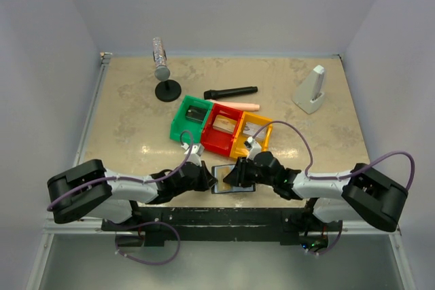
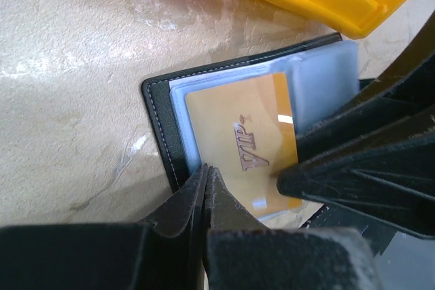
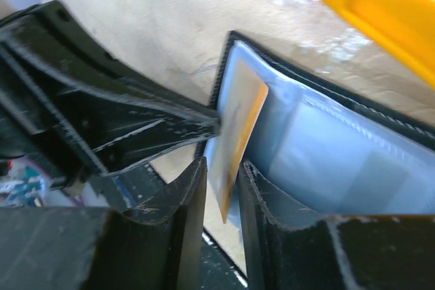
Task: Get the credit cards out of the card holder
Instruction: Remove the credit card from the card holder.
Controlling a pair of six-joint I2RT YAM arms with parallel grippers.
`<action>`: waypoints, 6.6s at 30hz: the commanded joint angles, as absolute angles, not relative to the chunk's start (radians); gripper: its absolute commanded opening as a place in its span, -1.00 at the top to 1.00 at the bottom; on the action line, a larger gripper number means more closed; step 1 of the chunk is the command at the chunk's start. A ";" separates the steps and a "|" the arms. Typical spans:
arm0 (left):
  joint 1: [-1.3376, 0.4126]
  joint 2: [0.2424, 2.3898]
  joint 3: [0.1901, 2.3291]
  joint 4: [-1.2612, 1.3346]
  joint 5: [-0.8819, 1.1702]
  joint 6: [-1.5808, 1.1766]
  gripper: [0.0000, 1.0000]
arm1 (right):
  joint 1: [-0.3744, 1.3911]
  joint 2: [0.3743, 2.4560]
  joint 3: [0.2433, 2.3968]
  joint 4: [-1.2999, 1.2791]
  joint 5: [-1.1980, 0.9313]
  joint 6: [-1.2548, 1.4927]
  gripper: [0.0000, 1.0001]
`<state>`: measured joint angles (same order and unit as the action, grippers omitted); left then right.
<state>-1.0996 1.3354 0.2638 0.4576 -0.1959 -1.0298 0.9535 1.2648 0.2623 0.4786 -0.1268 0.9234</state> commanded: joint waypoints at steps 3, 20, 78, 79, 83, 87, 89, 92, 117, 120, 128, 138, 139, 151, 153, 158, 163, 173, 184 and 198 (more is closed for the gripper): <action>-1.098 1.342 0.215 0.367 -0.209 -1.017 1.00 | 0.982 1.216 0.290 0.588 -0.258 0.931 0.51; -1.098 1.342 0.204 0.399 -0.199 -1.011 1.00 | 0.982 1.238 0.328 0.514 -0.249 0.931 0.22; -1.098 1.275 0.101 0.577 -0.177 -0.983 1.00 | 0.982 1.359 0.442 0.379 -0.264 0.928 0.18; -1.100 1.279 0.106 0.589 -0.164 -0.976 1.00 | 0.982 1.365 0.442 0.390 -0.268 0.930 0.18; -1.101 1.290 0.110 0.624 -0.141 -0.957 1.00 | 0.982 1.370 0.443 0.406 -0.275 0.934 0.17; -1.101 1.296 0.110 0.637 -0.137 -0.953 1.00 | 0.982 1.371 0.449 0.402 -0.278 0.931 0.17; -1.101 1.298 0.109 0.631 -0.144 -0.959 1.00 | 0.982 1.371 0.449 0.399 -0.278 0.934 0.18; -1.100 1.287 0.101 0.606 -0.172 -0.982 1.00 | 0.982 1.338 0.434 0.384 -0.253 0.936 0.18; -1.100 1.295 0.092 0.571 -0.199 -1.032 1.00 | 0.979 1.200 0.374 0.295 -0.202 0.913 0.31; -1.100 1.296 0.091 0.569 -0.199 -1.035 1.00 | 0.979 1.195 0.371 0.295 -0.199 0.913 0.33; -1.100 1.296 0.089 0.571 -0.201 -1.037 1.00 | 0.976 1.184 0.364 0.288 -0.195 0.916 0.37; -1.100 1.292 0.086 0.571 -0.203 -1.039 1.00 | 0.974 1.167 0.354 0.276 -0.181 0.916 0.44; -1.100 1.292 0.086 0.574 -0.204 -1.039 1.00 | 0.974 1.167 0.354 0.276 -0.179 0.917 0.45; -1.100 1.286 0.081 0.574 -0.209 -1.037 1.00 | 0.973 1.164 0.348 0.272 -0.164 0.925 0.66; -1.100 1.282 0.078 0.574 -0.212 -1.039 1.00 | 0.973 1.158 0.348 0.261 -0.160 0.923 0.76; -1.100 1.276 0.072 0.574 -0.216 -1.043 1.00 | 0.973 1.137 0.350 0.216 -0.144 0.919 1.00; -1.100 1.269 0.071 0.572 -0.219 -1.046 1.00 | 0.973 1.086 0.350 0.149 -0.121 0.911 1.00; -1.100 1.207 0.067 0.577 -0.222 -1.025 1.00 | 0.968 0.908 0.417 -0.106 -0.092 0.833 1.00; -1.100 0.803 0.204 0.335 -0.187 -0.867 -0.02 | 0.968 0.707 0.667 -0.474 -0.156 0.599 1.00; -1.091 0.704 -0.140 1.092 0.135 -0.824 0.09 | 0.968 0.745 0.698 -0.335 -0.434 0.609 1.00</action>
